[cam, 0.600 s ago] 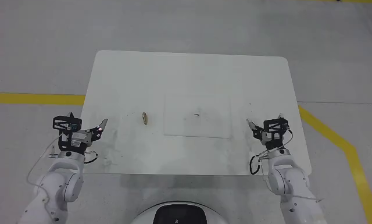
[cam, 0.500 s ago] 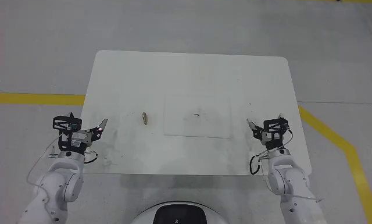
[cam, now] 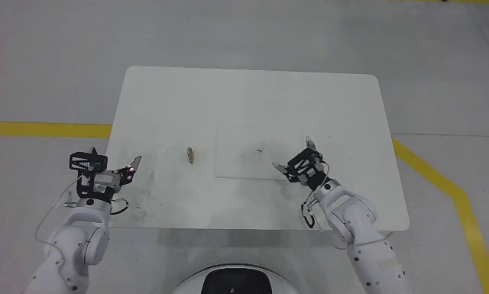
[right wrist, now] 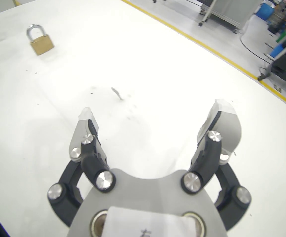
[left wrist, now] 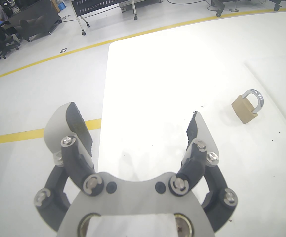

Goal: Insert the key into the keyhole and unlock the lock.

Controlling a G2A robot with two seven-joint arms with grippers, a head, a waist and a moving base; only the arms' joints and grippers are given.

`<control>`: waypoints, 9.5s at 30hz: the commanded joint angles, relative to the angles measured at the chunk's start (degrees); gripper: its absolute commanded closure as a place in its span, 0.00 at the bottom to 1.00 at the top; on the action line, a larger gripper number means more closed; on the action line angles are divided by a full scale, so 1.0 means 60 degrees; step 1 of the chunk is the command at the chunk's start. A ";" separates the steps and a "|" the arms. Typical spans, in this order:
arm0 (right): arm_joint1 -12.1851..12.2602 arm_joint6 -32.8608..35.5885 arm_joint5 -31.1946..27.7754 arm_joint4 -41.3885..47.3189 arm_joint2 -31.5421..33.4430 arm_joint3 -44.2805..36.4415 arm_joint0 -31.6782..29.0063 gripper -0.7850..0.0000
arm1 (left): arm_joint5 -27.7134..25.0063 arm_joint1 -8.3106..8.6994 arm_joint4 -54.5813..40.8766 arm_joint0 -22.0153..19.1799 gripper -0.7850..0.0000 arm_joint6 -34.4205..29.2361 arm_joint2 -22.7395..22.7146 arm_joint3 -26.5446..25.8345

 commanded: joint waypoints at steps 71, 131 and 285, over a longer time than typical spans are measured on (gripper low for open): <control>-0.0164 -0.1433 -0.4292 0.5881 -0.0279 0.2890 0.2061 1.00 | 0.0000 0.0000 0.0000 0.0000 0.00 0.0000 0.0000 0.0000; -0.0681 0.0920 -0.6293 1.3697 -0.3049 0.4194 0.2928 1.00 | -0.4396 0.0206 -1.3130 -0.4430 0.64 -0.9002 0.2888 0.0617; 0.0541 0.1363 -0.6061 1.3358 0.0162 0.3435 0.1668 1.00 | 0.2503 0.0651 -0.4932 -0.5822 0.67 -0.8043 0.5278 0.0922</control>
